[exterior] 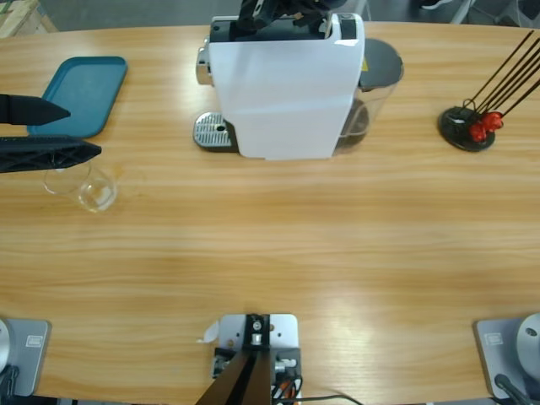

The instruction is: Pour coffee

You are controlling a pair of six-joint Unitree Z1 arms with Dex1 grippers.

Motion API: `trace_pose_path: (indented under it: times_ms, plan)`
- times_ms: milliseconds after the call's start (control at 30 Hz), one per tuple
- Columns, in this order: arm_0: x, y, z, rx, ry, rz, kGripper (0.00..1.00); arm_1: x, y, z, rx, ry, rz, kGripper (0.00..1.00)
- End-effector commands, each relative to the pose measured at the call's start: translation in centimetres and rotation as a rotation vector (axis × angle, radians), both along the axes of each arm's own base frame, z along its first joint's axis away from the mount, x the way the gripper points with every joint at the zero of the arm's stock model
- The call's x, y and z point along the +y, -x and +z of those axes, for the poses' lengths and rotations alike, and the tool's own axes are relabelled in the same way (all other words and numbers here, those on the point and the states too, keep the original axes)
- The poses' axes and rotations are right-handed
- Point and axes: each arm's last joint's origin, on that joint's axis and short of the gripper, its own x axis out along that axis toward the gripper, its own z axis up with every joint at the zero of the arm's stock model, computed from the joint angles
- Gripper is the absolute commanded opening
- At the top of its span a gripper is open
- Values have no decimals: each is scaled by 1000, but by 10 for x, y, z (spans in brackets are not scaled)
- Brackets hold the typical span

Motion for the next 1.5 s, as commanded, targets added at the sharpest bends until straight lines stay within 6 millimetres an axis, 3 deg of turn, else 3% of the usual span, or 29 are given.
trace_pose_path:
  times_ms: [33, 67, 133, 200, 267, 433, 533, 667, 733, 867, 933, 1000, 1100, 1133, 1200, 1500]
  plan:
    - [-3, -8, -6, 22, -4, -7, 1000, -11, 3, 14, -21, -19, -45, 346]
    - [-3, -8, -5, 20, -2, -7, 1000, -12, 12, 24, -19, -37, -41, 465]
    - [-2, -6, -4, 13, 1, -7, 1000, -13, 34, 36, 24, -79, -27, 555]
    - [-1, -5, -3, 10, 2, -4, 1000, -10, 58, 40, 115, -136, -50, 796]
    - [-1, -4, -2, 5, 5, -4, 1000, -7, 77, 39, 208, -182, -102, 899]
    - [0, -3, 1, -6, 13, -3, 1000, 2, 110, 17, 372, -226, -254, 947]
    - [1, -1, 2, -9, 16, -4, 1000, -2, 117, 12, 477, -282, -378, 941]
    - [2, 1, 3, -12, 20, -4, 1000, -38, 128, 19, 553, -475, -711, 942]
    - [3, 3, 3, -9, 20, -7, 1000, -60, 133, 21, 566, -558, -869, 989]
    - [2, 3, 4, -5, 27, -20, 1000, -89, 122, 10, 583, -580, -1112, 995]
    - [1, 2, 5, -6, 31, -35, 1000, -100, 117, 11, 560, -599, -1170, 892]
    - [0, 2, 6, -12, 31, -50, 1000, -112, 116, 16, 498, -644, -1222, 511]
    - [-1, 2, 6, -11, 38, -68, 1000, -122, 100, 16, 444, -703, -1285, 46]
    - [-1, 2, 6, -11, 39, -70, 1000, -124, 92, 16, 441, -729, -1286, 0]
    - [0, 3, 6, -15, 38, -78, 1000, -122, 77, 19, 447, -790, -1298, 0]
    - [0, 3, -4, -9, 0, -99, 1000, -74, 29, 31, 512, -916, -1234, 0]
